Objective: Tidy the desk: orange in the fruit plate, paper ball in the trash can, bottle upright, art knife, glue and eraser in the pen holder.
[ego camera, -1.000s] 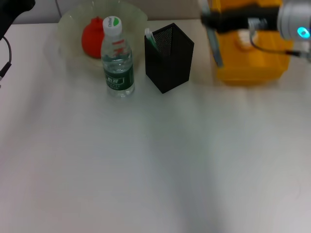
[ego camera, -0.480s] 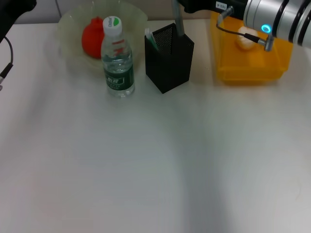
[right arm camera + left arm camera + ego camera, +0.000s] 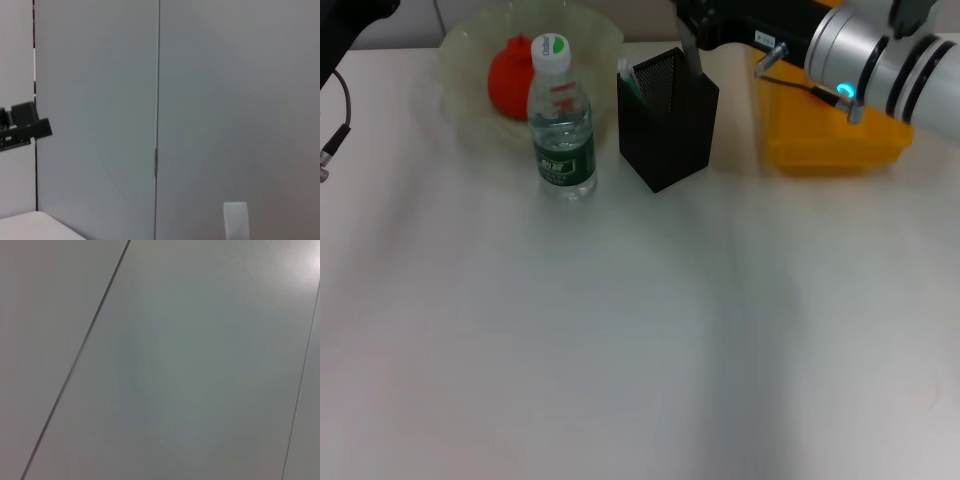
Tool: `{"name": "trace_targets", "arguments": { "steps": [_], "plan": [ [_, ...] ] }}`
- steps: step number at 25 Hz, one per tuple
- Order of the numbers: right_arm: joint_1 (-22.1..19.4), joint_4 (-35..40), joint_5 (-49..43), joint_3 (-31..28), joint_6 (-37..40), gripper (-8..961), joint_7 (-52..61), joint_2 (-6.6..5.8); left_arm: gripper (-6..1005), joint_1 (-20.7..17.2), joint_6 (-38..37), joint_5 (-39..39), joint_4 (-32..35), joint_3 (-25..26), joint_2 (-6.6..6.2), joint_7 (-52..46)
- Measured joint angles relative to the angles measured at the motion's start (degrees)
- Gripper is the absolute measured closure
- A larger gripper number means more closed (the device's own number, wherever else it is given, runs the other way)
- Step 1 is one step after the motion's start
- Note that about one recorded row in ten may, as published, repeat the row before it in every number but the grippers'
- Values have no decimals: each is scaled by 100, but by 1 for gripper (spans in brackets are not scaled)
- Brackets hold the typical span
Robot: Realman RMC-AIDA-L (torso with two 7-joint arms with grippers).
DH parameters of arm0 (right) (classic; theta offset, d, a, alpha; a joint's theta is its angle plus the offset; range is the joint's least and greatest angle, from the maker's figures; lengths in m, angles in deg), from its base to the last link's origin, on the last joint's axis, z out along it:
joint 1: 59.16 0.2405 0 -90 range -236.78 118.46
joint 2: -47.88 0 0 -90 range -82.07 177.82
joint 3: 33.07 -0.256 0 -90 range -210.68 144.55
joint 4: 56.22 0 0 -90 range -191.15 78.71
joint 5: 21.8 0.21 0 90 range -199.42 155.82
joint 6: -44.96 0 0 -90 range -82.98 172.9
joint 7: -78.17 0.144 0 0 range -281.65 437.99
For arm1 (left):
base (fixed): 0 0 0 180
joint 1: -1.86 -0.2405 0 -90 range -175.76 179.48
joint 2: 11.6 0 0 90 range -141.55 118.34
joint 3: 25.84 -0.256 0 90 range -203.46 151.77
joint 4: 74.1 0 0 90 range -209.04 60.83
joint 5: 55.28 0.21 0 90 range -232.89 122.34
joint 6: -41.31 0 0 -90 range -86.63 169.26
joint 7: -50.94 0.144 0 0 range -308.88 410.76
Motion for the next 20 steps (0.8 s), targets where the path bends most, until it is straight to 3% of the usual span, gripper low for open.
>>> {"name": "trace_targets", "arguments": {
  "steps": [5,14,20],
  "plan": [
    [210,-552,391,5,222,810,-680,6,230,19,21,0,0,1,-1,13],
    [272,-779,409,8,391,807,-950,10,230,27,44,0,0,1,10,25],
    [248,-732,420,-20,490,728,-957,8,229,98,27,1,-71,-6,10,90]
  ]
}}
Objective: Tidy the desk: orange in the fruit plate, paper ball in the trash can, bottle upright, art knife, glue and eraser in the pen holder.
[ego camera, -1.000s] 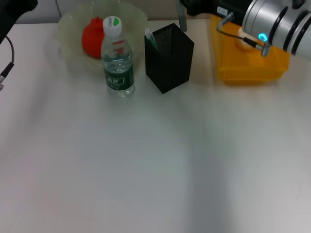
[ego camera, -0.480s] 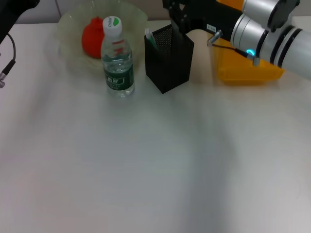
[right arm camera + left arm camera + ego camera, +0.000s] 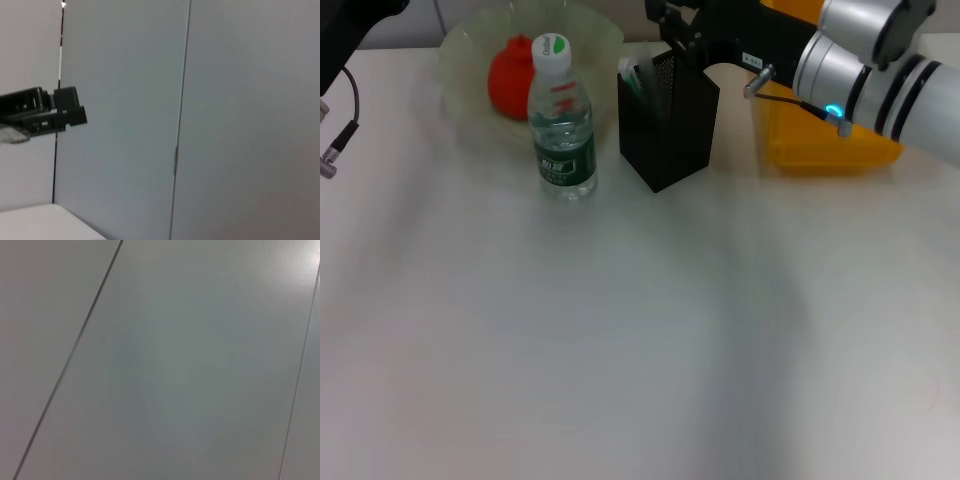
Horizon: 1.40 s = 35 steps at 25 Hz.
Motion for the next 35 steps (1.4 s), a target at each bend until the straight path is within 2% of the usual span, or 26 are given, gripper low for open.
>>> {"name": "trace_targets", "arguments": {
  "steps": [4,7,10,14,17,20,24,27,30,32,35],
  "plan": [
    [-266,250,5,-44,320,728,245,-27,229,4,-30,2,-6,-64,-4,6],
    [-870,925,-21,-37,712,728,873,-71,229,-22,-179,8,5,-163,-18,8],
    [-1662,1498,-45,-72,1207,728,1284,-115,230,-54,-335,16,2,-272,-30,-5],
    [-2524,1731,-124,-293,2368,729,1269,-265,230,-119,-606,29,3,-742,-32,-21],
    [-2845,1717,-729,-706,3513,729,1420,-413,230,-187,-965,134,37,-1252,-39,161],
    [-2990,1796,-2072,-1519,4766,729,2141,-563,230,-225,-1659,741,136,-1518,-106,308],
    [-3033,1840,-3542,-2847,6053,708,2588,-633,229,-233,-2262,1883,349,-1533,-180,-160],
    [-3054,1862,-3973,-3540,6440,678,2710,-608,228,-239,-2432,2324,412,-1502,-175,-451],
    [-3091,1957,-4098,-3768,6514,647,2746,-583,227,-266,-2497,2444,423,-1519,-162,-498],
    [-3104,2100,-4177,-3769,6495,563,2725,-525,226,-281,-2511,2553,440,-1525,-163,-497],
    [-3068,2399,-4555,-3809,6463,436,2693,-370,225,-285,-2538,2699,501,-1531,-149,-504]
  ]
}}
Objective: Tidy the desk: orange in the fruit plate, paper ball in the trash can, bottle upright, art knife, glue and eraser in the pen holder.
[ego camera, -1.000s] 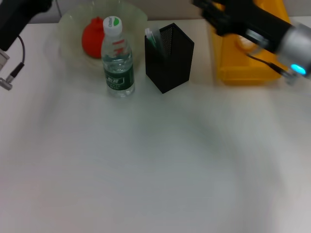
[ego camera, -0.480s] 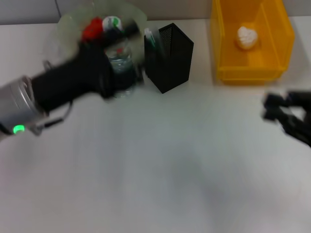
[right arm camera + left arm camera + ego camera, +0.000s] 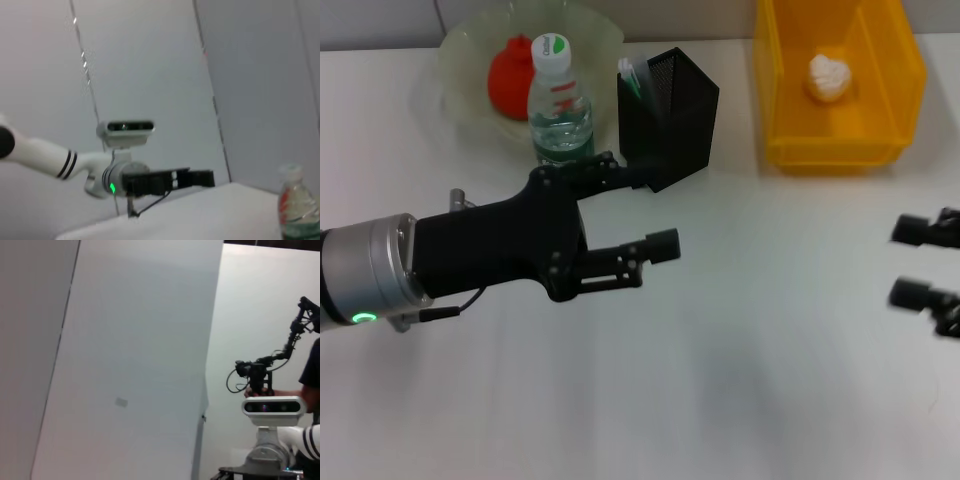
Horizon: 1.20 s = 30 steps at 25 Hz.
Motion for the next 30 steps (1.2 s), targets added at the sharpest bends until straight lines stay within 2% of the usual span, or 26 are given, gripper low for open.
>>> {"name": "trace_targets", "arguments": {
  "steps": [3,5,11,18,30],
  "plan": [
    [44,299,-311,-13,0,399,-1,145,223,-7,-19,55,21,-7,22,-6],
    [59,403,-370,-16,1,374,-2,198,222,-17,-26,66,21,-9,35,-11],
    [141,387,-365,-22,6,300,-11,210,224,-48,-59,157,21,-28,40,-13],
    [169,327,-354,-36,-113,301,-231,286,227,-18,-70,218,29,-22,42,-9],
    [491,-435,-348,-76,-230,301,-788,291,229,-46,-86,219,53,5,15,-8]
  ]
}}
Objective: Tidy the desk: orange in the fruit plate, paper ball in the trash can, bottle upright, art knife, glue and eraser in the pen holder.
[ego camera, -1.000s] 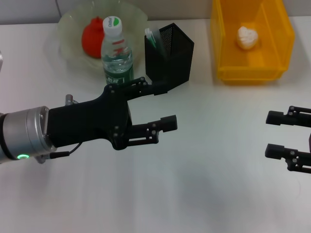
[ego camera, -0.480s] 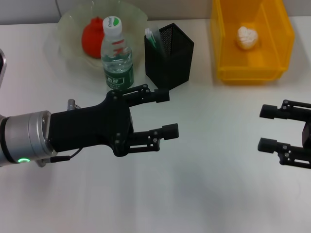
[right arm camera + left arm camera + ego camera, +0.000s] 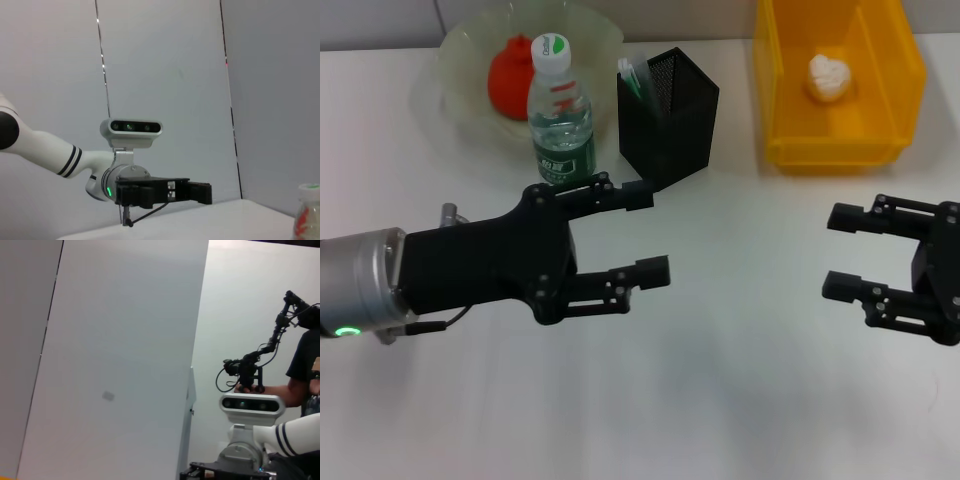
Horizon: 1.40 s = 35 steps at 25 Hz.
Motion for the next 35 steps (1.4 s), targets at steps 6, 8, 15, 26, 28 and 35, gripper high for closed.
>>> {"name": "trace_targets", "arguments": {
  "steps": [6,8,15,26,28,35],
  "plan": [
    [193,-217,2,-16,-74,300,-53,11,229,-132,-215,0,31,41,-179,2],
    [255,-297,8,-15,-129,300,-142,20,229,-182,-202,0,61,45,-201,7],
    [682,-711,16,36,-382,301,-407,19,229,-278,-118,-1,74,127,-214,-35],
    [1107,-1058,-31,332,-694,301,-584,28,229,-439,65,-1,51,265,-283,-8],
    [1108,-1062,-28,351,-718,301,-585,28,229,-439,68,-1,52,266,-288,-7],
    [1100,-1064,-5,354,-723,301,-587,20,229,-383,92,-1,75,404,-267,4]
  ]
}}
